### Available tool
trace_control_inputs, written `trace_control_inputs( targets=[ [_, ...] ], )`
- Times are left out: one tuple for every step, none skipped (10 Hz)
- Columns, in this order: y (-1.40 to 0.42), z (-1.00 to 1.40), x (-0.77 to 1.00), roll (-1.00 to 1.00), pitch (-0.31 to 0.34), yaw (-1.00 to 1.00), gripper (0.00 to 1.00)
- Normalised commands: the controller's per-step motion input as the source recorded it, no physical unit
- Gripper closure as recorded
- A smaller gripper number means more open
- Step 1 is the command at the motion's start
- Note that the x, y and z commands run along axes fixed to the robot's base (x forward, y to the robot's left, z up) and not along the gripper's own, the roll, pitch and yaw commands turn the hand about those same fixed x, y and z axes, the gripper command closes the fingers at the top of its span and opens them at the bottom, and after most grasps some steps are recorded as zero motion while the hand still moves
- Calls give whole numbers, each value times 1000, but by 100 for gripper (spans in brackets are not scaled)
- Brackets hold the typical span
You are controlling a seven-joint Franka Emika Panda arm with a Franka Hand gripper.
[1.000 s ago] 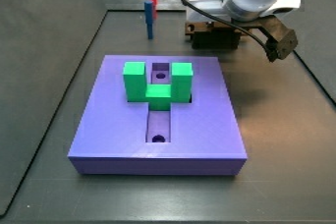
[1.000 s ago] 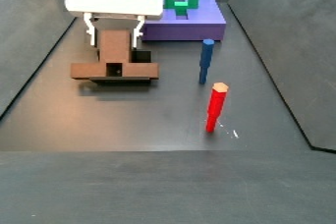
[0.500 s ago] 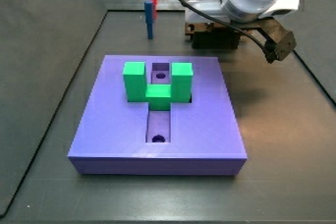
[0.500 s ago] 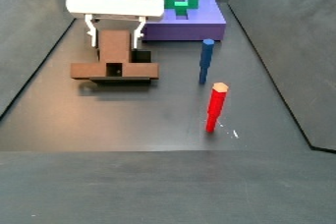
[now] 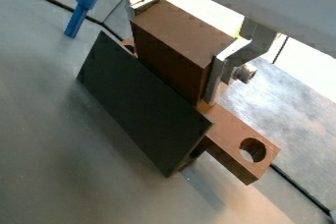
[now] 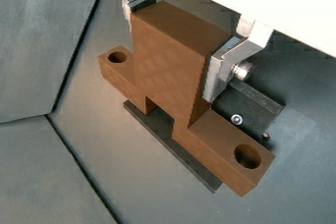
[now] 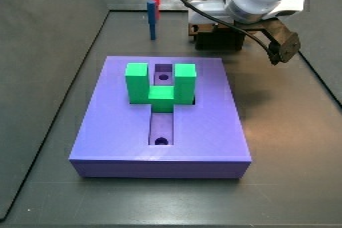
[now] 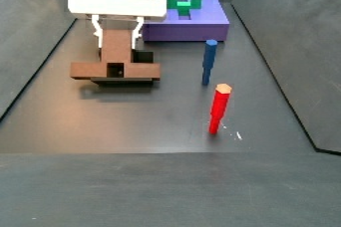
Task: Pick up the brown object. Move up. Place the brown object on the fixture. Regrasp the brown object. Move to above the board. Insert the brown object.
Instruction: Regrasp the brown object.
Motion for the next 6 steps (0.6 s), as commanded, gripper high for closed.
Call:
trace_control_inputs(
  targets=[
    [0,0,0,0,0,0,100],
    [0,0,0,0,0,0,100],
    [0,0,0,0,0,0,100],
    [0,0,0,0,0,0,100],
    [0,0,0,0,0,0,100],
    [0,0,0,0,0,0,100]
  ],
)
